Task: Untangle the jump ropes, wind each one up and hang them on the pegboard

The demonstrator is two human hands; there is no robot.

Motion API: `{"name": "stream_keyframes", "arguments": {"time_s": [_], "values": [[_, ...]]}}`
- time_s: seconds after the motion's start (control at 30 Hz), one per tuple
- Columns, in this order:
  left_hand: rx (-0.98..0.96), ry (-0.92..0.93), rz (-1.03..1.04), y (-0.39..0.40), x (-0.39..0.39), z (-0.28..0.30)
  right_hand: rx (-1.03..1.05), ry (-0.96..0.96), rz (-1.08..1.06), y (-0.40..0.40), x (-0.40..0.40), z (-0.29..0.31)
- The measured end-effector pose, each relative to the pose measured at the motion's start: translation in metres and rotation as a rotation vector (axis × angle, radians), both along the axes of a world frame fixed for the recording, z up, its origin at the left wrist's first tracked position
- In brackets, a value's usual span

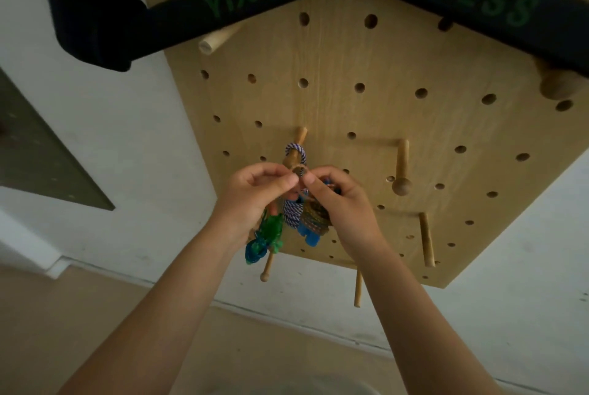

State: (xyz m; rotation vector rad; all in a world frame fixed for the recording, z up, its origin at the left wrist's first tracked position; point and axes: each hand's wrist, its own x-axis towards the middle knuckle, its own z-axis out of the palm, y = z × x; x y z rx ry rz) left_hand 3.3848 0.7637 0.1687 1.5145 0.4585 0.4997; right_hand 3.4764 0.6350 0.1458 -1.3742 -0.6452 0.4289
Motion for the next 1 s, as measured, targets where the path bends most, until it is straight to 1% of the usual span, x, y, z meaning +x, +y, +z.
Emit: {"name": "stream_keyframes", "arguments": {"time_s": [0.13,0.23,0.3,0.43,0.5,0.57,0.8,0.83,0.93,1.0], "values": [[0.058,-0.040,0.014,0.014,0.004,0.013,-0.022,-0.083,-0.022,0.004,0.007,0.009],[0.052,-0.045,0.005,0.021,0.011,0.015,-0.050,-0.189,-0.057,0.010,0.014,0.014],[0.042,-0.045,0.017,0.026,0.016,0.012,-0.076,-0.224,-0.075,0.014,0.019,0.015],[-0.037,-0.037,0.032,0.035,0.027,0.008,-0.148,-0.120,-0.092,0.025,0.030,0.012],[-0.086,-0.056,0.019,0.038,0.032,0.008,-0.157,-0.103,-0.105,0.030,0.034,0.011],[-0.093,-0.070,0.007,0.039,0.039,0.009,-0.152,-0.103,-0.123,0.033,0.037,0.010],[-0.139,-0.024,0.039,0.035,0.048,0.009,-0.159,-0.023,-0.139,0.035,0.042,0.020],[-0.136,-0.040,0.034,0.036,0.047,0.008,-0.161,-0.028,-0.129,0.034,0.043,0.019],[-0.085,-0.002,0.023,0.028,0.027,0.018,-0.193,-0.033,-0.110,0.023,0.029,0.023],[0.025,0.012,0.062,0.020,0.006,0.025,-0.158,-0.068,-0.128,0.009,0.014,0.029]]}}
